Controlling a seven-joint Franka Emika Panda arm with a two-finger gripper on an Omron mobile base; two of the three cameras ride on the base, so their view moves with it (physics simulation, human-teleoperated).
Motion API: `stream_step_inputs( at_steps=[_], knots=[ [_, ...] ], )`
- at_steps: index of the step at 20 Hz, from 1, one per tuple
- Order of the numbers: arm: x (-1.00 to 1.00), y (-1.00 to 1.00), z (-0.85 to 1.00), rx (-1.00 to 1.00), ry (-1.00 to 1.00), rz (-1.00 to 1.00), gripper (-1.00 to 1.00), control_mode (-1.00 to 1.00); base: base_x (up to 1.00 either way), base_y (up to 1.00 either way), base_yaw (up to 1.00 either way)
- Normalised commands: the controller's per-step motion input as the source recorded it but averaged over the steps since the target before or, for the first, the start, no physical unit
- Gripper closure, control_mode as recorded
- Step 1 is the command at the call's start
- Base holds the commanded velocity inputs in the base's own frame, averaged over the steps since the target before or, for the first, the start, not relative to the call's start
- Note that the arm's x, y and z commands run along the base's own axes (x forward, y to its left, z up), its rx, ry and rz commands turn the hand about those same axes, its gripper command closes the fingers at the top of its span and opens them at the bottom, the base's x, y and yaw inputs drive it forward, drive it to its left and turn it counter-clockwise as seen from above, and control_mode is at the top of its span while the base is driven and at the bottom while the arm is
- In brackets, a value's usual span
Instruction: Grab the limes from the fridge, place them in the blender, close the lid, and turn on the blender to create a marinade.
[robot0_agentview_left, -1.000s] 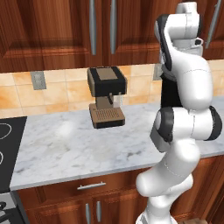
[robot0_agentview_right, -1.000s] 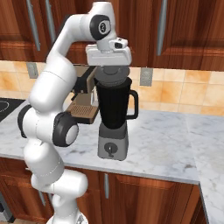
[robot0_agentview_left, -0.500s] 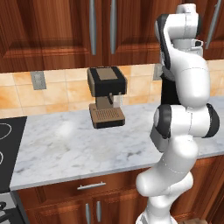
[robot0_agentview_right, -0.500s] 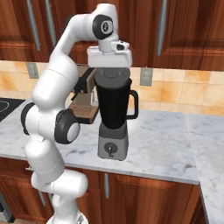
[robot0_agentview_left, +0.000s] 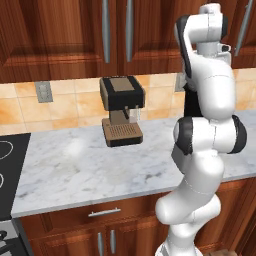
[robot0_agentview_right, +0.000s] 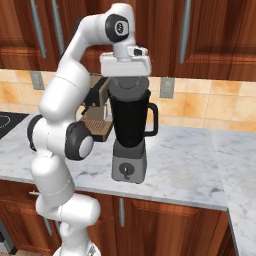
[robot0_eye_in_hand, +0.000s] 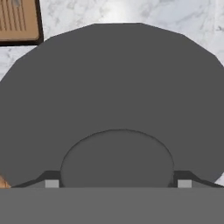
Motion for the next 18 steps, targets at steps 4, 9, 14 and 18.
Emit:
stream_step_inputs(
  at_steps=[4, 9, 14, 18],
  knots=[
    [0.2, 0.0, 0.48, 0.0, 0.05, 0.0, 1.0, -1.0, 0.0, 0.0, 0.0],
    [-0.02, 0.0, 0.02, 0.0, 0.03, 0.0, 1.0, -1.0, 0.0, 0.0, 0.0],
    [-0.01, 0.0, 0.42, 0.0, 0.19, 0.0, 1.0, -1.0, 0.0, 0.0, 0.0],
    [-0.39, 0.0, -0.1, -0.01, 0.22, 0.04, 1.0, -1.0, 0.0, 0.0, 0.0]
  ],
)
